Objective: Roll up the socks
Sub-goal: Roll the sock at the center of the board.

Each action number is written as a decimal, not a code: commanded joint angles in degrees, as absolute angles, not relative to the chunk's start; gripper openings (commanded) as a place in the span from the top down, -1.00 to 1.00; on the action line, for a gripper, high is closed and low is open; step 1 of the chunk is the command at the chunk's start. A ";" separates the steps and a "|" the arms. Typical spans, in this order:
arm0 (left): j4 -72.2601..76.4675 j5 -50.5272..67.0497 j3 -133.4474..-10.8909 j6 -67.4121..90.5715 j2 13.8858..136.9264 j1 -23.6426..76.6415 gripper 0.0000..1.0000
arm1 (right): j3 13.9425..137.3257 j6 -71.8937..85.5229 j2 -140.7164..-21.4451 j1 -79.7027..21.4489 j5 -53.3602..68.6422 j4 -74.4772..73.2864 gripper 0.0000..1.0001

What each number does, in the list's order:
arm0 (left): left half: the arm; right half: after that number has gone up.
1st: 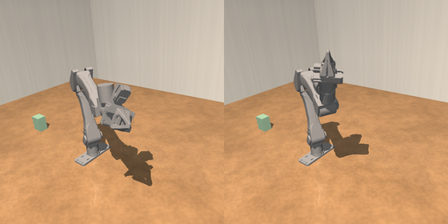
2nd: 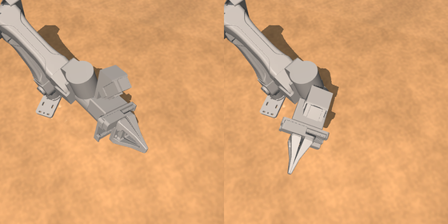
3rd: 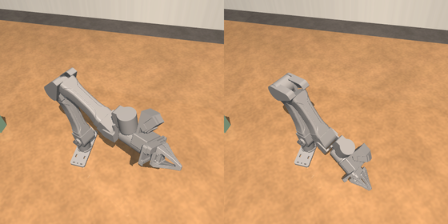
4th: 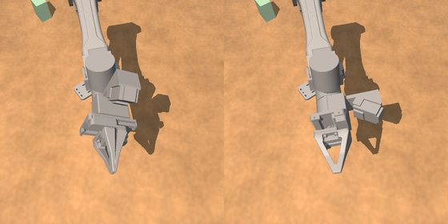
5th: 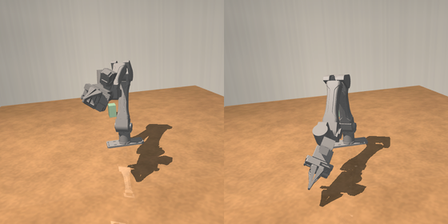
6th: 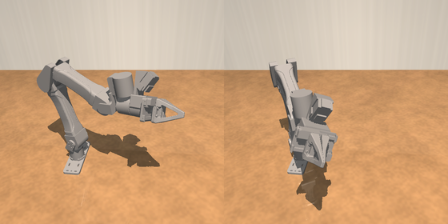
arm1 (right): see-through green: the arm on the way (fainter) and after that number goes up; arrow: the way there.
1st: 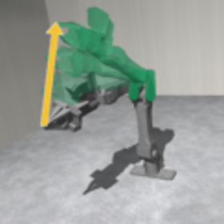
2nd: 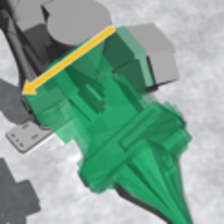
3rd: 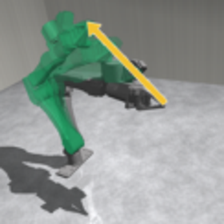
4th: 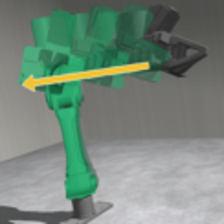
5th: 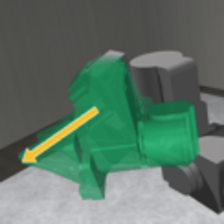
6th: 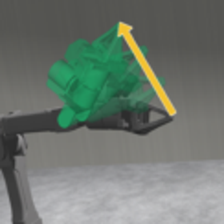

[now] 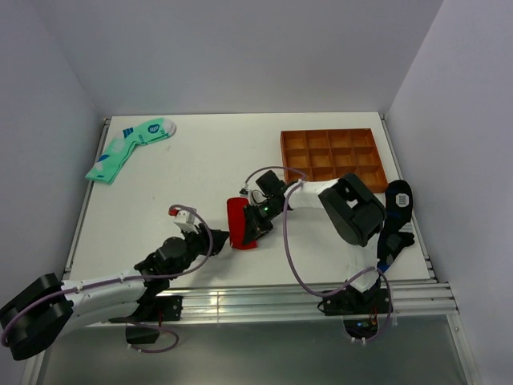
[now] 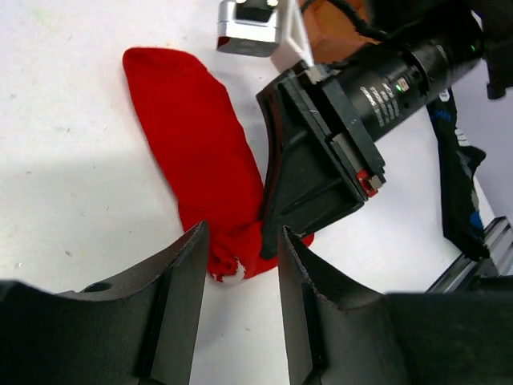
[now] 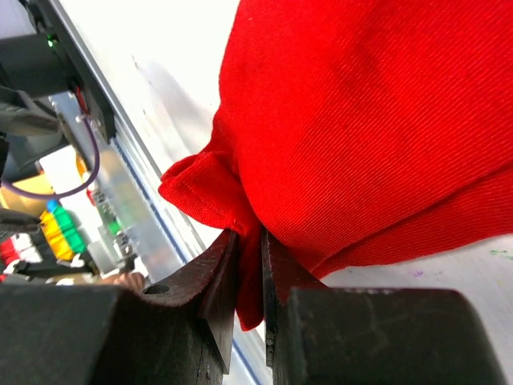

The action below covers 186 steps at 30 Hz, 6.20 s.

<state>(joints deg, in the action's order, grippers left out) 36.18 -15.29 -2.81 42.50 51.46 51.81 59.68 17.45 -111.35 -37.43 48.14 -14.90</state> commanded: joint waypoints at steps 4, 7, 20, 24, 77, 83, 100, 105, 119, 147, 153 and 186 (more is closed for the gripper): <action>42.36 -22.40 -3.43 35.34 55.62 56.95 0.10 | 63.62 11.96 -115.31 -37.00 44.47 -27.86 0.66; 43.94 -25.74 -4.74 33.59 59.39 60.20 0.08 | 66.00 10.29 -116.19 -36.91 43.77 -31.46 0.66; 49.66 -23.21 -7.55 28.65 68.02 63.11 0.02 | 70.40 6.95 -118.21 -36.74 42.01 -38.23 0.66; 52.03 -22.33 -7.65 28.48 71.10 63.11 0.02 | 70.66 6.77 -117.86 -36.74 41.83 -38.76 0.66; 59.77 -17.14 -9.76 27.77 84.90 63.72 0.10 | 70.57 5.89 -117.60 -36.74 42.01 -39.37 0.68; 61.52 -18.80 -9.49 28.56 87.62 63.72 0.12 | 70.66 5.54 -117.25 -36.74 42.01 -39.73 0.68; 70.22 -19.16 -5.89 29.62 93.51 63.72 0.10 | 71.89 4.75 -116.98 -36.13 43.42 -40.52 0.69; 68.30 -19.69 -6.94 28.39 93.43 63.72 0.10 | 73.47 5.27 -117.42 -35.77 44.48 -41.13 0.69; 68.11 -20.57 -8.08 26.90 94.31 64.42 0.10 | 80.95 10.01 -118.56 -35.16 42.98 -45.53 0.70; 55.82 -27.07 -15.99 24.96 100.02 70.49 0.18 | 79.10 11.60 -118.83 -33.40 43.33 -43.51 0.56; 52.12 -28.91 -18.10 24.78 101.07 70.93 0.29 | 77.87 11.69 -118.57 -33.40 43.68 -42.45 0.53; 32.52 -21.71 -26.46 27.60 99.06 71.63 0.99 | 61.96 21.80 -101.08 -31.55 28.22 -15.21 -0.05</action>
